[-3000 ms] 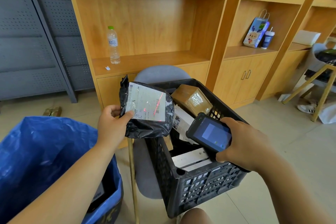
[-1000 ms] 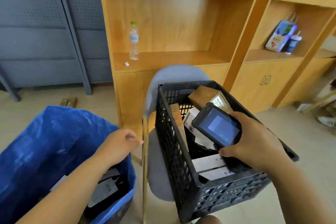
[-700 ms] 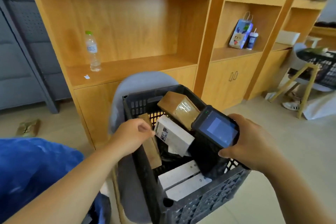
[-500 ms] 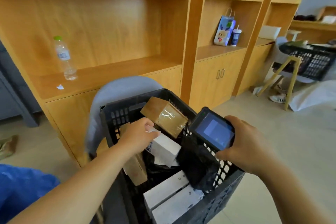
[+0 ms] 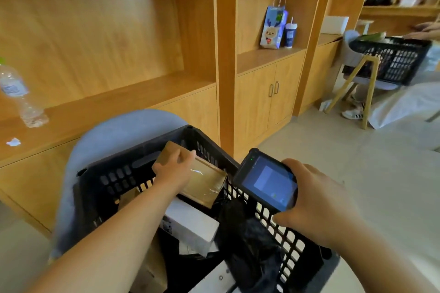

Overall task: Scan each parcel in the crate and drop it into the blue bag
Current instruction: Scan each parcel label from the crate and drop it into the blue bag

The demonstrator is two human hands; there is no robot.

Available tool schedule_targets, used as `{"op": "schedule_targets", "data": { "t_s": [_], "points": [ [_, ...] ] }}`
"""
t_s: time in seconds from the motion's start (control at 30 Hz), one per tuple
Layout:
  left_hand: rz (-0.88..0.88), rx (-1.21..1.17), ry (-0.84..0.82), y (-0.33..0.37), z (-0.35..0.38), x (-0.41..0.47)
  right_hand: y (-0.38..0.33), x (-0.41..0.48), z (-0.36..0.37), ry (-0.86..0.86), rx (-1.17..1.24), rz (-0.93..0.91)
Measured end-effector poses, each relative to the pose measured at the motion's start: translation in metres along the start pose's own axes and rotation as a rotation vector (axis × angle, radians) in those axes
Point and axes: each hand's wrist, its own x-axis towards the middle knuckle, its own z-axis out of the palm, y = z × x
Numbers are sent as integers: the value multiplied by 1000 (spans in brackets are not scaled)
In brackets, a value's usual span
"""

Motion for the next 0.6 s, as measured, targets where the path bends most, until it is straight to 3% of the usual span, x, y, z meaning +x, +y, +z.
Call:
{"op": "schedule_targets", "data": {
  "t_s": [0.23,0.33,0.43,0.6],
  "points": [
    [29,-219,65,-3,-7,-9,5,-3,8,-33,-3,37],
    [124,-232,79,-18,-21,-24,3,-11,7,-28,27,45],
    [200,-277,27,-30,-38,-47,-1,-22,6,-14,37,45],
    [152,-300,-96,-53,-53,-83,-12,-46,3,-24,70,43]
  ]
}}
